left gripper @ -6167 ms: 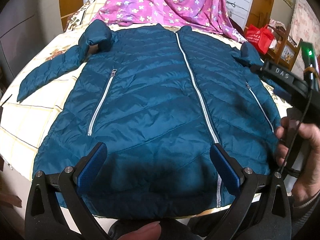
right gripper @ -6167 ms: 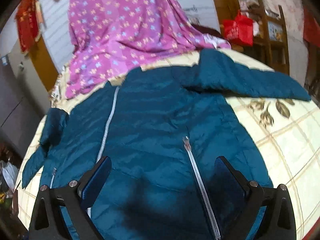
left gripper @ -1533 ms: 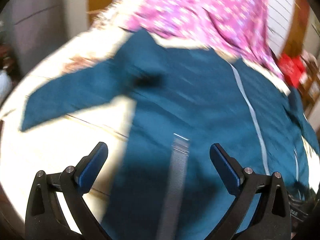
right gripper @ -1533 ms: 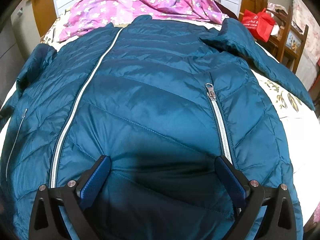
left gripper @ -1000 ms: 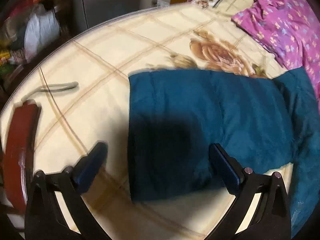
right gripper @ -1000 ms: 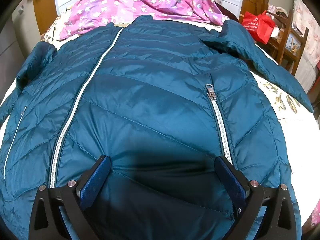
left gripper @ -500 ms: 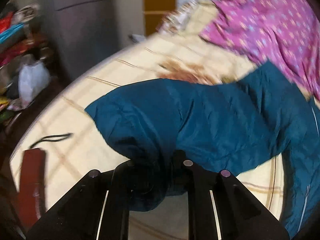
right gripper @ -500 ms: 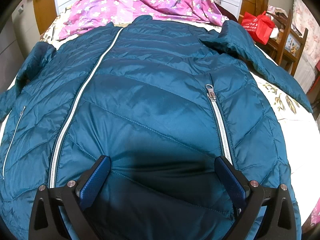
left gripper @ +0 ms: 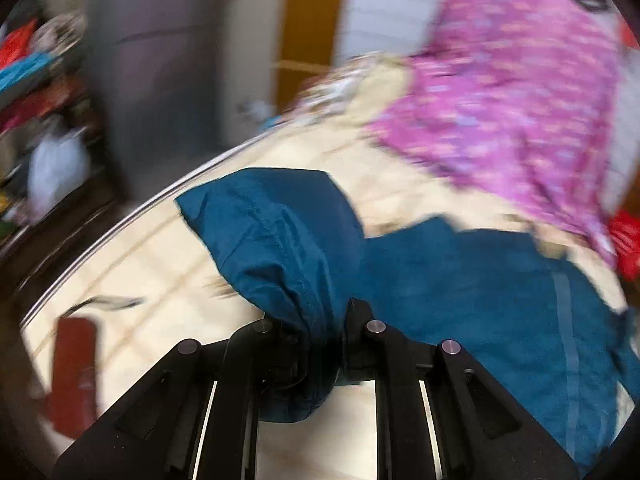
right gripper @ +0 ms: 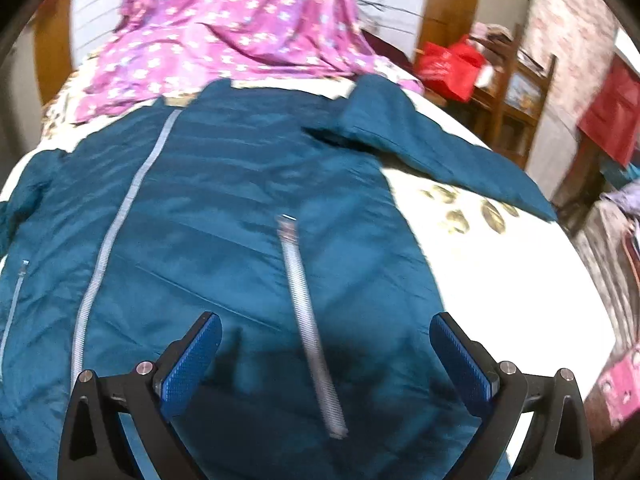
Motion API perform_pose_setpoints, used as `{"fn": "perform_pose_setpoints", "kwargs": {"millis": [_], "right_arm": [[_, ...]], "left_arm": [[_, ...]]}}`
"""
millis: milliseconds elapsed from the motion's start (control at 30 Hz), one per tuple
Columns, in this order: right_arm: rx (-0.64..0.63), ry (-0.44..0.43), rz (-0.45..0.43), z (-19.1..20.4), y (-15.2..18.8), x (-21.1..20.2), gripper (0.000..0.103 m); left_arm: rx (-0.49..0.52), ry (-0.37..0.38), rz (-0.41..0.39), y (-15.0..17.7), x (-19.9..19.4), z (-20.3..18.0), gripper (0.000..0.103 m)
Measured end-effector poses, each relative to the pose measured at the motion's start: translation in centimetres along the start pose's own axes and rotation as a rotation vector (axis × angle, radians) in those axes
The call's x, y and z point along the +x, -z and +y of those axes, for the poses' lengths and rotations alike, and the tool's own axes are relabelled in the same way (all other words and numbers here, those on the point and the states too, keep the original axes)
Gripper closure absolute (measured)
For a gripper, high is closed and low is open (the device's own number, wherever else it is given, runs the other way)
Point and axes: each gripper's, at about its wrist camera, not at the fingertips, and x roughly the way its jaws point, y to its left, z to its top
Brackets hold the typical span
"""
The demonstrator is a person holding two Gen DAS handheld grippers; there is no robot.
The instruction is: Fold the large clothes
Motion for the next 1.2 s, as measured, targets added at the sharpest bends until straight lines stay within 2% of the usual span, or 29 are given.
{"fn": "perform_pose_setpoints", "kwargs": {"millis": [67,100,200,400,667,767,900,967,1000,1033,1100,1200], "right_arm": [[0.001,0.024,0.036,-0.8,0.1,0.5,0.0],[0.008,0.028,0.048,-1.4,0.0,0.7,0.0],[0.033,0.026,0.047,-2.5,0.1,0.6,0.0],[0.021,0.015,0.054,-3.7,0.8,0.5,0.0],[0.08,-0.007,0.101,-5.8,1.5,1.3,0.0],[0.092,-0.009,0.122,-6.1,1.5,1.9,0.0],[0.081,-0.019,0.141,-5.9,1.5,2.6,0.0],[0.073,-0.014,0.138,-5.7,1.5,2.7,0.0],[0.073,-0.013,0.138,-5.7,1.5,2.8,0.0],[0.074,-0.013,0.138,-5.7,1.5,2.8,0.0],[0.073,-0.012,0.139,-5.7,1.5,2.8,0.0],[0.08,-0.012,0.145,-5.7,1.5,3.1,0.0]], "left_arm": [[0.041,0.119,-0.005,-0.2,-1.0,-4.6,0.091],[0.079,0.177,-0.004,-0.1,-1.6,-8.1,0.091],[0.144,0.316,0.024,0.9,-2.2,-16.2,0.091],[0.247,0.432,0.1,4.3,-0.3,-30.0,0.091],[0.289,0.555,0.216,9.8,3.2,-42.6,0.091],[0.306,0.597,0.252,11.8,4.5,-45.7,0.091],[0.303,0.651,0.3,13.7,6.6,-47.9,0.091],[0.303,0.653,0.321,14.4,7.8,-48.4,0.09],[0.298,0.659,0.332,14.8,8.2,-48.5,0.086],[0.291,0.665,0.348,15.0,8.8,-48.6,0.073],[0.274,0.692,0.381,15.4,9.5,-48.5,0.058],[0.273,0.715,0.385,15.6,9.3,-48.4,0.047]]}}
